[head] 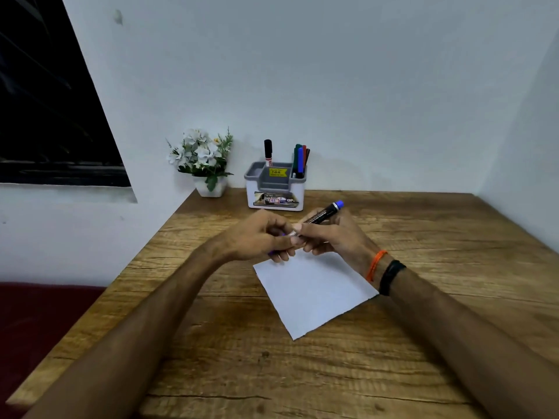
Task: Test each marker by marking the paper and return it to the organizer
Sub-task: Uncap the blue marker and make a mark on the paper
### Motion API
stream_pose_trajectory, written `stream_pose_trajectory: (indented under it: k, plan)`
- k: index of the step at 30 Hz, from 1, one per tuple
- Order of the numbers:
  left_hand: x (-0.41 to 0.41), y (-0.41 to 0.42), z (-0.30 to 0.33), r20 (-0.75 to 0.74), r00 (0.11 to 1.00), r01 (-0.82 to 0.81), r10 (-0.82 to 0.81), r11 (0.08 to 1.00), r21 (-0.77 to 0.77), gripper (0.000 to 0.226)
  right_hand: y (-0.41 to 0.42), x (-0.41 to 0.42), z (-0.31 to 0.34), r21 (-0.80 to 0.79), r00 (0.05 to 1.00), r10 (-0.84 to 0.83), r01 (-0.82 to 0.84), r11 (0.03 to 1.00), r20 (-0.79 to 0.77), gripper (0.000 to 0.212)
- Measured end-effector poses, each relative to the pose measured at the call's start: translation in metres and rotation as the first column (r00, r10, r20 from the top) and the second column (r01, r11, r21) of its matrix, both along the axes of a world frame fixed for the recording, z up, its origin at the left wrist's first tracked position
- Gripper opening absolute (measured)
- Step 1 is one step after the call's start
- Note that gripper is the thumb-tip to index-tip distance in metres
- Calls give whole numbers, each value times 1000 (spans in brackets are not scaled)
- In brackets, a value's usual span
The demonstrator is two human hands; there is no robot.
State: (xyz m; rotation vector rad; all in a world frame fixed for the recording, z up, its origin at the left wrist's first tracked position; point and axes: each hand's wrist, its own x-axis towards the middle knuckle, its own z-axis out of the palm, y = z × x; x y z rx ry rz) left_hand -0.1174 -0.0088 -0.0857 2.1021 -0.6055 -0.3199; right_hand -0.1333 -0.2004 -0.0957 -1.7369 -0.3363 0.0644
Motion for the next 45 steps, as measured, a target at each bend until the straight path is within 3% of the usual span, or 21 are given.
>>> stream_pose_trajectory:
  k: [8,12,15,22,29,33,36,40,45]
  plan:
    - [6,-1,-22,142,983,128,-120,991,-50,21,-3,9,-8,53,998,58,-57,997,-20,17]
    - [6,-1,-24,240,966,110,-100,994,-25,32,-1,10,-11,106,993,112,-109,988,-29,14]
    - [5,-1,-25,299,950,94,-89,996,-4,28,0,10,-13,158,991,129,-121,980,-40,19]
    - [2,-2,-24,310,946,111,-95,993,-32,20,0,9,-13,248,976,213,-194,949,-51,22]
    - [-3,-3,-21,321,942,117,-94,992,-51,19,-2,12,-16,266,983,182,-171,949,-17,20]
    - [-2,4,-17,268,960,75,-80,997,27,11,-5,14,-16,196,988,154,-156,968,26,8]
    - [3,17,-14,198,979,8,-44,983,181,42,-4,12,-17,235,994,106,-111,966,33,7]
    - [7,28,-17,145,988,0,-45,957,292,42,-1,10,-20,333,997,62,-42,942,-50,12]
    - [4,24,-16,233,972,-99,-15,876,473,45,5,10,-27,391,978,73,9,920,-194,14]
